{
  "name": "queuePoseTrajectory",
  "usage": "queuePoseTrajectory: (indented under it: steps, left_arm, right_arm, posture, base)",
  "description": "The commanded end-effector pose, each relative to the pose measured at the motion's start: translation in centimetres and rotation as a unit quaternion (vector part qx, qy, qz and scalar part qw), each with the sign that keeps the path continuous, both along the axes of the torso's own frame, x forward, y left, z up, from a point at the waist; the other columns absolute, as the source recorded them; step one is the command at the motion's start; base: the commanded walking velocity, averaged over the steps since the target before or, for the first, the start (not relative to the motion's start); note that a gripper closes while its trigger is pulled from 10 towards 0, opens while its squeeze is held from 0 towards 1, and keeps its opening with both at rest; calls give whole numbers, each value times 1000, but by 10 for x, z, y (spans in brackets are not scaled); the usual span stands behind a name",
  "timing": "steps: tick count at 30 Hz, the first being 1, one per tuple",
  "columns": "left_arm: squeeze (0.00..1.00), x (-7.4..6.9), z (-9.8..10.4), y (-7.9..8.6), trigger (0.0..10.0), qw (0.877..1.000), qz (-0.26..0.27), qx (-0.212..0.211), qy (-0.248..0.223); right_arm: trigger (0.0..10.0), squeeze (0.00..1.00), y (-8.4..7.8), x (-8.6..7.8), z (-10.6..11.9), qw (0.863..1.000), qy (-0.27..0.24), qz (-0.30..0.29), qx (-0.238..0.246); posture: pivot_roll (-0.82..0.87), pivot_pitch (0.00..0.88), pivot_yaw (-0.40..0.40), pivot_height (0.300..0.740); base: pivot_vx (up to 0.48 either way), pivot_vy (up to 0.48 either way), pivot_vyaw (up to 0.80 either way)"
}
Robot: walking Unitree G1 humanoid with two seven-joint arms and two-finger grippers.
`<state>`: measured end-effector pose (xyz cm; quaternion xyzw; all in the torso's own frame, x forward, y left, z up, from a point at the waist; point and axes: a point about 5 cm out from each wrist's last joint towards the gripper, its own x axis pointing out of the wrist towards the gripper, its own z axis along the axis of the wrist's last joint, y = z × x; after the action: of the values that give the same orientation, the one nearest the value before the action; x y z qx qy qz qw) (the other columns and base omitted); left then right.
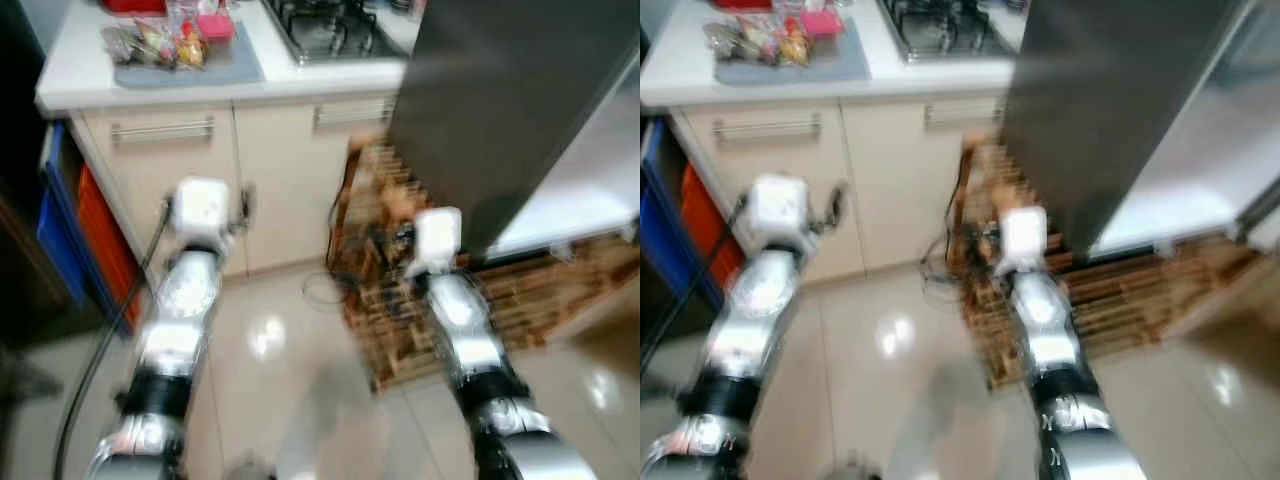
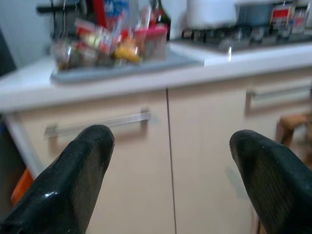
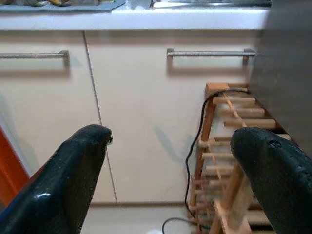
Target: Restocking fridge
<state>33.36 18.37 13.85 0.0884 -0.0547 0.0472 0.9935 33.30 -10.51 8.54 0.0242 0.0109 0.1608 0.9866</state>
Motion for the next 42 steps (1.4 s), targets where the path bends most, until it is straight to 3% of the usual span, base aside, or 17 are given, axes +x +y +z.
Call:
queuePoseTrajectory:
  steps: [1, 4, 15, 20, 21, 23, 24, 29, 31, 34, 36, 37, 38, 39, 42]
  left_arm:
    - [0, 1, 3, -7, 10000, 1000, 1, 0, -9]
    - [0, 2, -2, -11, 10000, 999, -2, 30, 10]
    - [0, 5, -4, -28, 10000, 999, -35, 15, 12]
    - [0, 7, -1, -33, 10000, 997, -64, 51, 9]
    - [1000, 6, -2, -32, 10000, 996, -83, 33, 9]
    - [1000, 6, -2, -27, 10000, 997, -65, 32, 10]
    - [1000, 6, -1, -26, 10000, 997, -62, 33, 7]
    - [1000, 3, 14, -15, 10000, 999, -28, 13, -42]
    - [1000, 4, 12, -11, 10000, 999, -17, -20, -31]
    - [1000, 8, 7, -13, 10000, 999, -17, -31, -10]
    - [1000, 6, 12, -29, 10000, 991, -102, -80, -25]
    - [1000, 6, 12, -29, 10000, 991, -102, -80, -25]
    - [0, 5, 16, -32, 10000, 991, -110, -65, -35]
    - [0, 5, 20, -32, 10000, 992, -103, -49, -47]
    - [0, 4, 22, -31, 10000, 992, -95, -57, -54]
  right_arm:
    - [10000, 0, -12, 0, -1, 1000, 1, -18, 3]
    - [10000, 0, -10, 1, 1, 1000, -1, -14, 7]
    - [10000, 0, -6, 0, 4, 1000, -10, -9, 11]
    - [10000, 0, -13, 4, 4, 998, -9, -54, -3]
    - [10000, 0, -19, 5, 8, 996, -25, -88, -5]
    - [10000, 0, -29, 5, 16, 990, -59, -129, 5]
    - [10000, 1000, -33, 4, 21, 987, -75, -145, 3]
    - [10000, 1000, -47, 4, 45, 971, -137, -194, 22]
    - [10000, 1000, -50, 7, 47, 969, -130, -210, 19]
    - [10000, 1000, -50, 11, 41, 974, -106, -201, 7]
    - [10000, 1000, -43, 11, 34, 982, -89, -165, -15]
    - [10000, 1000, -43, 11, 34, 982, -89, -165, -15]
    - [10000, 0, -37, 9, 35, 985, -96, -143, -15]
    - [10000, 0, -30, 6, 36, 987, -100, -122, -12]
    - [10000, 0, -27, 5, 33, 988, -91, -121, -9]
  posture:
    - [68, 0, -47, 740]
    - [67, 0, -37, 740]
    - [39, 0, -4, 740]
    - [31, 0, 17, 740]
    - [31, 0, 25, 740]
    - [31, 0, 26, 740]
    - [31, 0, 30, 740]
    - [24, 0, 29, 740]
    - [14, 0, 27, 740]
    - [14, 0, 22, 740]
    - [14, 0, 6, 740]
    - [14, 0, 6, 740]
    - [11, 0, 3, 740]
    - [10, 0, -4, 740]
    - [11, 0, -7, 740]
  base:
    - [0, 0, 494]
    - [0, 0, 494]
    - [0, 0, 491]
    - [0, 0, 545]
    - [0, 0, 0]
    - [0, 0, 0]
    - [0, 0, 0]
    - [0, 0, 0]
    - [0, 0, 0]
    - [0, 0, 0]
    - [0, 0, 0]
    - [0, 0, 0]
    - [292, 0, 0]
    - [480, 0, 0]
    - [480, 0, 0]
